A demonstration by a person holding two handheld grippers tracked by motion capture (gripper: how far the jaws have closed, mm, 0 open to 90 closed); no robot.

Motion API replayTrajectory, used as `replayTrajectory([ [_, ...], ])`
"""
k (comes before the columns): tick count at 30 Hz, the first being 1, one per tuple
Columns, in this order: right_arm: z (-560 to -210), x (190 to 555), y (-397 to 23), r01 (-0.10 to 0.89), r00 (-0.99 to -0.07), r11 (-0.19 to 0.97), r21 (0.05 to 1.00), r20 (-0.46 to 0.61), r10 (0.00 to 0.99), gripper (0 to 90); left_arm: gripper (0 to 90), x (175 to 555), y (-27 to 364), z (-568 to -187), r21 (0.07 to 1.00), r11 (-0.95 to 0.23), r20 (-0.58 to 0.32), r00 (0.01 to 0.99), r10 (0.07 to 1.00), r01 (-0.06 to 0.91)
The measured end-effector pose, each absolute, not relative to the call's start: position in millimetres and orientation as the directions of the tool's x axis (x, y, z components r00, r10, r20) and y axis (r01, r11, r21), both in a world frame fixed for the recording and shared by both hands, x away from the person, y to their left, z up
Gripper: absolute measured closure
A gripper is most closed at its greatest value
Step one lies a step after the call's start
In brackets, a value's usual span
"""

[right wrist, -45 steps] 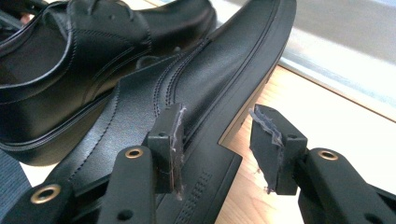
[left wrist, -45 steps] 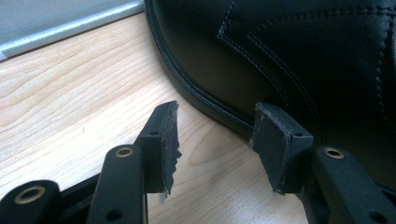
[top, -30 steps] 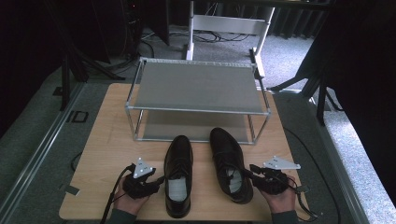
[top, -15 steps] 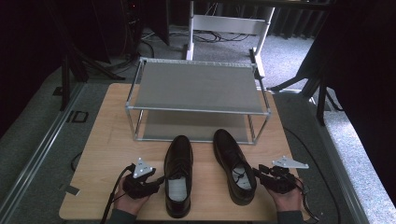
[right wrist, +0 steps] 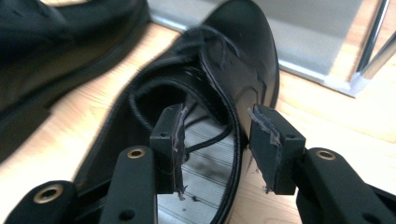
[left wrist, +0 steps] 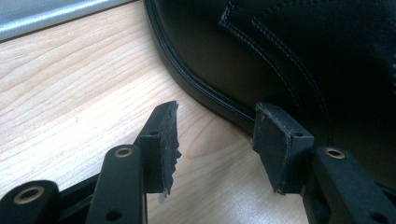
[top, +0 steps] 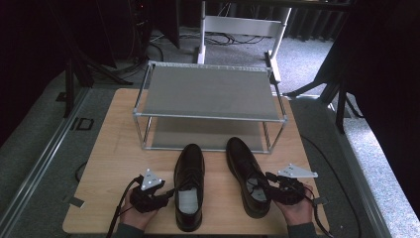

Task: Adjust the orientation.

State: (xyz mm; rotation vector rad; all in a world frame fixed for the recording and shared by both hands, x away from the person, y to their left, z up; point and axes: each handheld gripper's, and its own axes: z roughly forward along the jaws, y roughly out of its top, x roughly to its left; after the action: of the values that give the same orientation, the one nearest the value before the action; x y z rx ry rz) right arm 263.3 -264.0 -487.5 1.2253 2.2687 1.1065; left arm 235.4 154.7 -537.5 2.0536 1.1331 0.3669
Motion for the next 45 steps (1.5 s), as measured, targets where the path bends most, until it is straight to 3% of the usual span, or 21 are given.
replayTrajectory([
  [10,-500,278,-264,0.589,-0.551,0.327,0.739,0.071,0.832,62.6,52.9,236,152,-539,0.726,-0.319,-0.120,0.569,0.814,0.609],
  [21,-500,281,-269,0.588,-0.561,0.320,0.743,0.089,0.823,70.6,64.6,236,147,-542,0.726,-0.289,-0.198,0.591,0.782,0.625],
  [35,-499,279,-268,0.560,-0.577,0.340,0.755,0.061,0.814,77.4,63.2,239,108,-545,0.733,-0.334,-0.236,0.681,0.693,0.593],
  [45,-497,287,-259,0.530,-0.596,0.352,0.771,0.043,0.802,78.6,62.6,243,101,-546,0.735,-0.343,-0.246,0.701,0.669,0.585],
])
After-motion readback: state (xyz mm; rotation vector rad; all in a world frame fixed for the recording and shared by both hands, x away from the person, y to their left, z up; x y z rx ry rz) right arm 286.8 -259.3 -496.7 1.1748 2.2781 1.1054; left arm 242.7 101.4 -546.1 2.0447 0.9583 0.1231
